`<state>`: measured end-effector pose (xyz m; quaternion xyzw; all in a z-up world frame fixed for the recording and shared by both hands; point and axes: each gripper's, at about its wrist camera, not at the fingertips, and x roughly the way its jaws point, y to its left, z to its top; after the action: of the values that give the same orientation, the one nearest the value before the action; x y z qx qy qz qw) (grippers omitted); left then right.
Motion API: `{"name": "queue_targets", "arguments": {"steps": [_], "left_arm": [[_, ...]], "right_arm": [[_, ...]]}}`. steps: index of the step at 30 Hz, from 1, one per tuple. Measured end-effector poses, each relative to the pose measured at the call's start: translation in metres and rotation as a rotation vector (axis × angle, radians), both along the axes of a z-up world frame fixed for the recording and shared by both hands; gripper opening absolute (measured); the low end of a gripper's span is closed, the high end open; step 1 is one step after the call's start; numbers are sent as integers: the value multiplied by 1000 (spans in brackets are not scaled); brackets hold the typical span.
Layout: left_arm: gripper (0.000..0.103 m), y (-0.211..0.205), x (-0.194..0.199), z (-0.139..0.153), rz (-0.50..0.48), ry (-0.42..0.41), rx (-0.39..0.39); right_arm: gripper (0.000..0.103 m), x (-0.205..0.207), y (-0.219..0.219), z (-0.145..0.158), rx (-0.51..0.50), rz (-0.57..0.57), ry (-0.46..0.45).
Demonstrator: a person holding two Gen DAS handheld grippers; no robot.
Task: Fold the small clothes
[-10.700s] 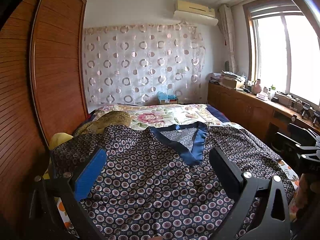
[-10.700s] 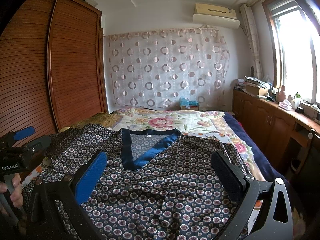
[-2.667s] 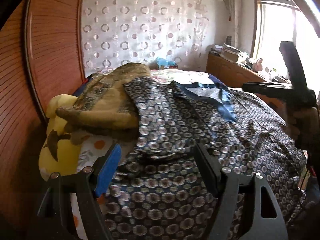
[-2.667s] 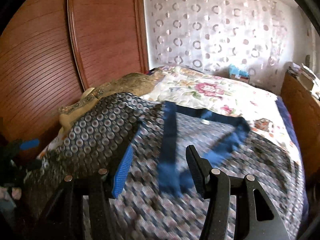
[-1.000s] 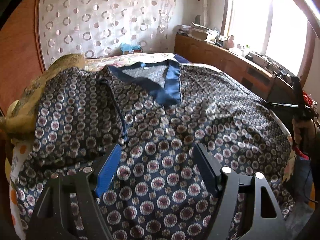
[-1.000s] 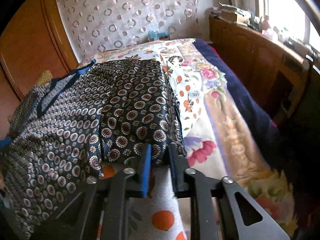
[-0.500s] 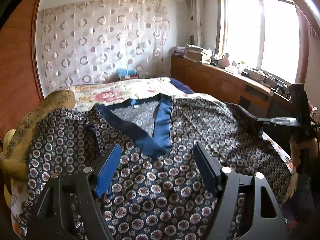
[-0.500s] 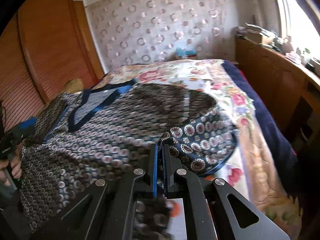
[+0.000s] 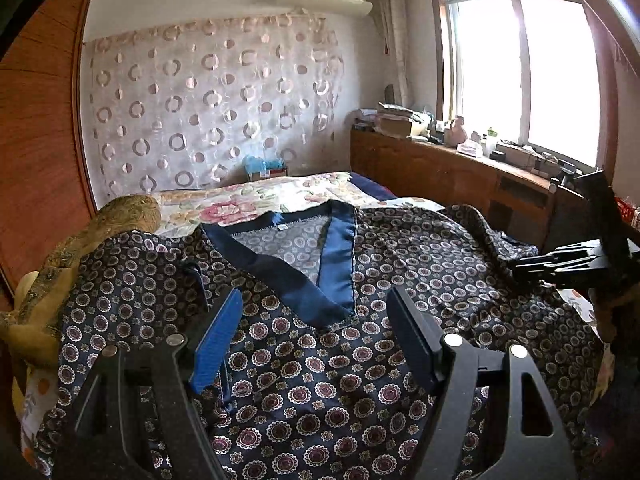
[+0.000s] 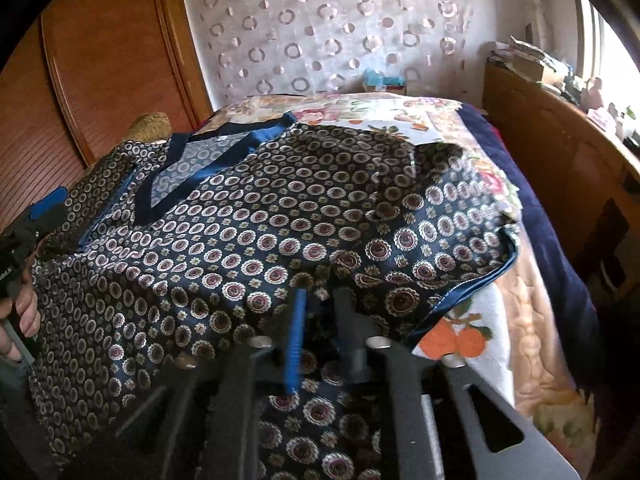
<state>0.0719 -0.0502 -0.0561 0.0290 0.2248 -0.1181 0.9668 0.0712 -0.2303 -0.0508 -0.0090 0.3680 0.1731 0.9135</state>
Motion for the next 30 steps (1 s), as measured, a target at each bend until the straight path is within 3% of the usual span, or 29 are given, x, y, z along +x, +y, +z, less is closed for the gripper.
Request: {"name": "queue_targets", "arguments": {"steps": [1,2,7,13,25,27,30], "left_arm": [[76,0,-1,0,0,-4,0],[76,0,-1,0,-4,-7,1],[76,-5,-5,0,-3,-20,23],[76,-10,-7,1,-4,-30,48],[76,-10,-5,0,5,-22,46],[76,-10,-6,0,5,-22,46],[77,-10,-6,1,5,-25,46]], "right_arm": [[41,-3,-2,3,0,-9,-7],[45,-7,-2,8,6,-19,-20],[51,-21,-29,26,29,-96,-91],[51,-8,-66,14,22,-217,-40],[51,46,-80,-8,126,-233,98],[47,55,-81,-9,121,-231,110],[26,62,-80,-5,80,-235,112]]}}
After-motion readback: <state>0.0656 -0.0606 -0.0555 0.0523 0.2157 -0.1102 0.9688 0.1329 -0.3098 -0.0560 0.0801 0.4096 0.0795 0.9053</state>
